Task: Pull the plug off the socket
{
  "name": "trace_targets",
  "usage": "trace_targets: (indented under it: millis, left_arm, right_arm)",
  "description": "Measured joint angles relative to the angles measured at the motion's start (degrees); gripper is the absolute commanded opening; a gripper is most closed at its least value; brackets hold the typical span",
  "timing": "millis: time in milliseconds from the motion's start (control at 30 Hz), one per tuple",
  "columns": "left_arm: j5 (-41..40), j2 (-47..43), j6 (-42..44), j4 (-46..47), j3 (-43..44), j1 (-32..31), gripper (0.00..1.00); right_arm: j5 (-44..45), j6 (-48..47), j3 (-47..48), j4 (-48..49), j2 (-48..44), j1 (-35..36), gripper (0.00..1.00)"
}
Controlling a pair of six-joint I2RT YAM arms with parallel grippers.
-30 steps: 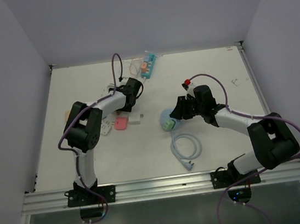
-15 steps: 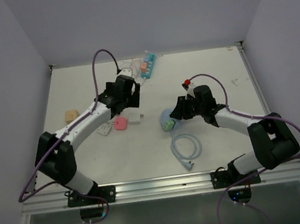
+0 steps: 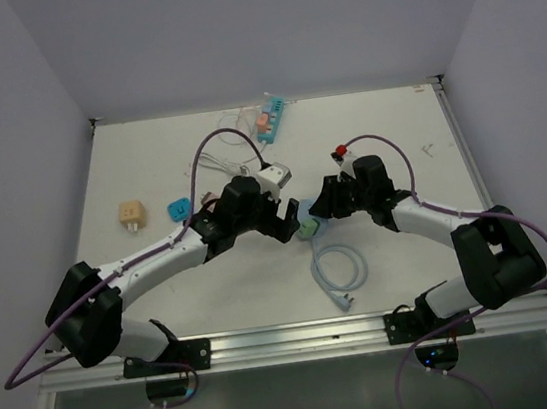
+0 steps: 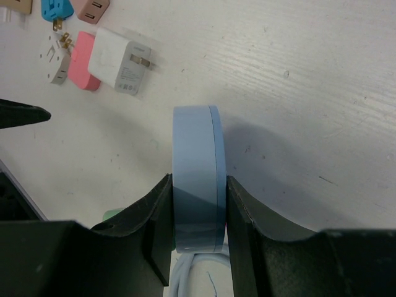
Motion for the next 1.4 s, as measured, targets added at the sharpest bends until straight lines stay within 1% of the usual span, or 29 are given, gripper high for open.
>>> trace_targets:
  millis: [100,200,367,500,600,633,700,733,767,867,900,933,967,1067,1100,1133,1233,1400]
  left_arm:
    - [1.77,1.66,0.76,3.87,0.15,-1.46,0.93]
    - [2.89,5.14,0.94,5.60,1.46,-2.43,0.88]
    - [3.30,9.64,1.33,6.34,2.60,-3.61,0.82]
    - [3.17,10.78,1.51,6.67,2.60,-4.68,0.77]
    - [3.17,11.26,1.75,7.76,2.62,-5.46,0.72]
    - [3.19,11.67,1.92,8.31,2.73,-5.68,0.68]
    - [3.21,12.28,2.05,8.76,2.84,-6.05,0.65]
    - [3.23,12.70,2.19,9.01,2.93,-6.23,0.60]
    - [3.28,13.16,2.23,9.11,3.04,-6.32,0.58]
    - [3.28,13.92,2.36,9.35,3.06,-6.51,0.47]
    - [3.32,14.01,2.32,9.35,3.06,-6.58,0.40]
    - [3.34,14.01,2.38,9.35,3.06,-6.64,0.35]
    - [3.43,14.01,2.38,9.44,3.06,-6.67,0.27]
    - [3.85,13.99,2.36,9.42,3.06,-6.69,0.12]
    - [3.87,13.97,2.40,9.38,3.06,-6.69,0.01]
    - [3.98,13.88,2.47,9.27,3.08,-6.69,0.00]
    - [3.98,12.74,2.51,8.04,3.08,-6.71,0.00]
    - [3.63,7.43,2.62,4.02,3.08,-6.80,0.00]
  right_arm:
    - [-0.55,0.00,0.00,0.09,0.00,0.00,0.00]
    - [-0.87,0.00,0.00,0.07,0.00,0.00,0.00]
    - [-1.01,0.00,0.00,0.07,0.00,0.00,0.00]
    - [-1.03,0.00,0.00,0.11,0.11,0.00,0.00]
    - [-1.07,0.00,0.00,0.11,0.13,0.00,0.00]
    - [-1.09,0.00,0.00,0.11,0.13,0.02,0.00]
    - [-1.09,0.00,0.00,0.11,0.13,0.02,0.00]
    - [-1.09,0.00,0.00,0.09,0.13,0.02,0.00]
    - [-1.09,0.00,0.00,0.09,0.13,0.02,0.00]
    - [-1.11,0.00,0.00,0.11,0.13,0.02,0.00]
    - [-1.11,0.00,0.00,0.09,0.13,0.02,0.00]
    - [-1.11,0.00,0.00,0.11,0.13,0.02,0.00]
    - [-1.14,0.00,0.00,0.11,0.13,0.02,0.00]
    - [-1.11,-0.07,0.00,0.09,0.13,0.02,0.00]
    - [-1.14,-0.11,0.00,0.07,0.13,0.02,0.00]
    - [-1.14,-0.15,0.00,0.07,0.13,0.02,0.00]
    - [-1.60,0.04,0.00,0.28,-0.07,0.15,0.00]
    - [-2.45,0.57,0.00,0.52,-4.09,1.09,0.00]
